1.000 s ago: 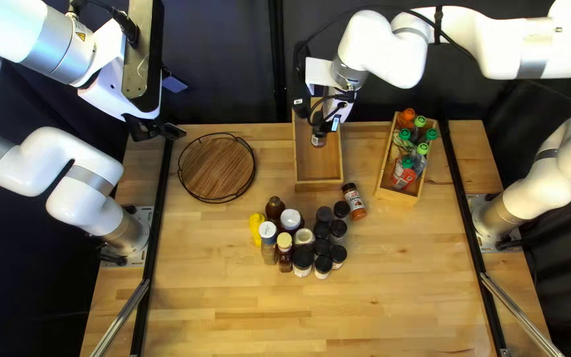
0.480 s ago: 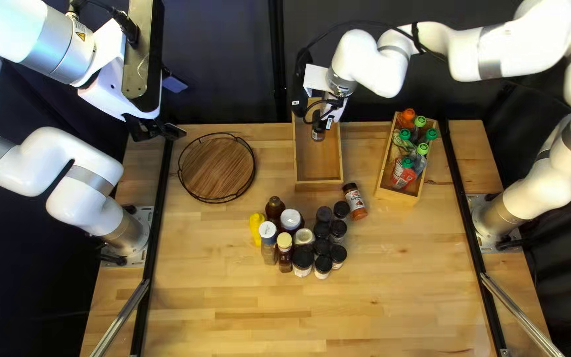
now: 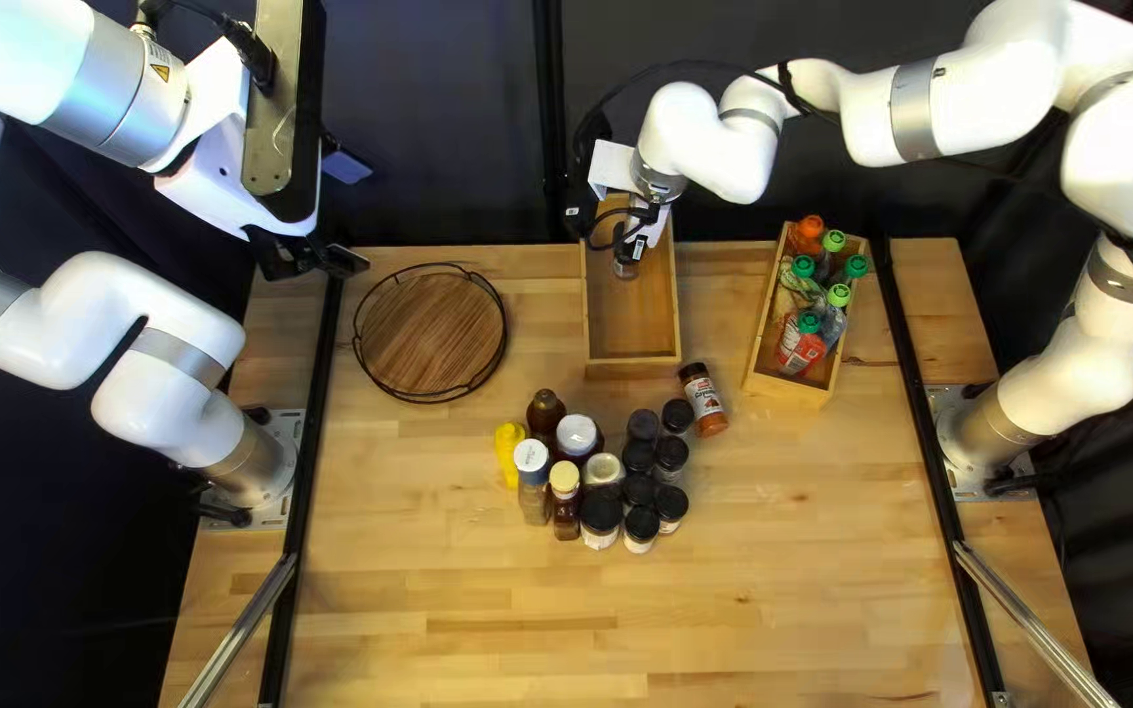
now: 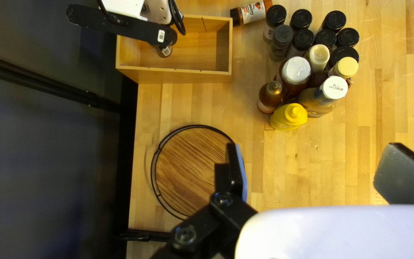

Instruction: Separate condiments, baby food and spices and place it in 3 different racks/containers

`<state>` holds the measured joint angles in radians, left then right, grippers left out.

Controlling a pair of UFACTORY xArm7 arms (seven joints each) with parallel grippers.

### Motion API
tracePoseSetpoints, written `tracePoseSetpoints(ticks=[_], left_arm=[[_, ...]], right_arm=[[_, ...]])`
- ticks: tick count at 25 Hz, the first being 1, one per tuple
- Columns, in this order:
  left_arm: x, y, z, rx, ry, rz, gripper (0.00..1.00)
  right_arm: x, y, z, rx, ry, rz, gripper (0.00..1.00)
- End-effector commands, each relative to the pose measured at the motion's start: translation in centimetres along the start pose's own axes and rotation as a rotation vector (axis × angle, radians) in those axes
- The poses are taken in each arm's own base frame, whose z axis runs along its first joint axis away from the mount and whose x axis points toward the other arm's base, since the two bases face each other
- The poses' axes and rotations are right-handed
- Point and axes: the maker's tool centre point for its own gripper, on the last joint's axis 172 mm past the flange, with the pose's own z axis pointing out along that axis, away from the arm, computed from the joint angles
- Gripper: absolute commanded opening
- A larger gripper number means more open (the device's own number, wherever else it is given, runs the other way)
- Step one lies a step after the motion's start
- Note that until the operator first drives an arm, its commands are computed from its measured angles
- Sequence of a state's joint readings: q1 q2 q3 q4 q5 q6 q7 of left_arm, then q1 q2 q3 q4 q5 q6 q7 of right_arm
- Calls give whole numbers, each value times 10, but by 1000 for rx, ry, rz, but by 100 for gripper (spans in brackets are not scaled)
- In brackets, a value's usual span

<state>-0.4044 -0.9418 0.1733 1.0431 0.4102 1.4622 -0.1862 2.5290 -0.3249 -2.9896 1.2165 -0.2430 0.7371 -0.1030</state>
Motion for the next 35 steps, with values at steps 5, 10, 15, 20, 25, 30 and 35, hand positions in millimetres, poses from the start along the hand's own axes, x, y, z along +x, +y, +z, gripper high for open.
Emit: tracePoseSetpoints(ticks=[5, 10, 15, 20, 25, 30, 35], left_arm=[[0, 0, 0, 0, 0, 0, 100], [0, 0, 0, 0, 0, 0, 100], [0, 0, 0, 0, 0, 0, 100], [0, 0, 0, 0, 0, 0, 100], [0, 0, 0, 0, 0, 0, 100], [0, 0, 0, 0, 0, 0, 100], [0, 0, 0, 0, 0, 0, 100]], right_arm=[[-5, -8, -5, 15, 4, -14, 84], [-8, -20, -32, 26, 18, -33, 99], [-31, -61, -89, 80, 53, -57, 100], [-73, -129, -125, 135, 66, -93, 100], [-106, -199, -130, 178, 51, -225, 100], [-124, -226, -112, 204, 40, -432, 100], [-120, -228, -85, 219, 22, -591, 100]])
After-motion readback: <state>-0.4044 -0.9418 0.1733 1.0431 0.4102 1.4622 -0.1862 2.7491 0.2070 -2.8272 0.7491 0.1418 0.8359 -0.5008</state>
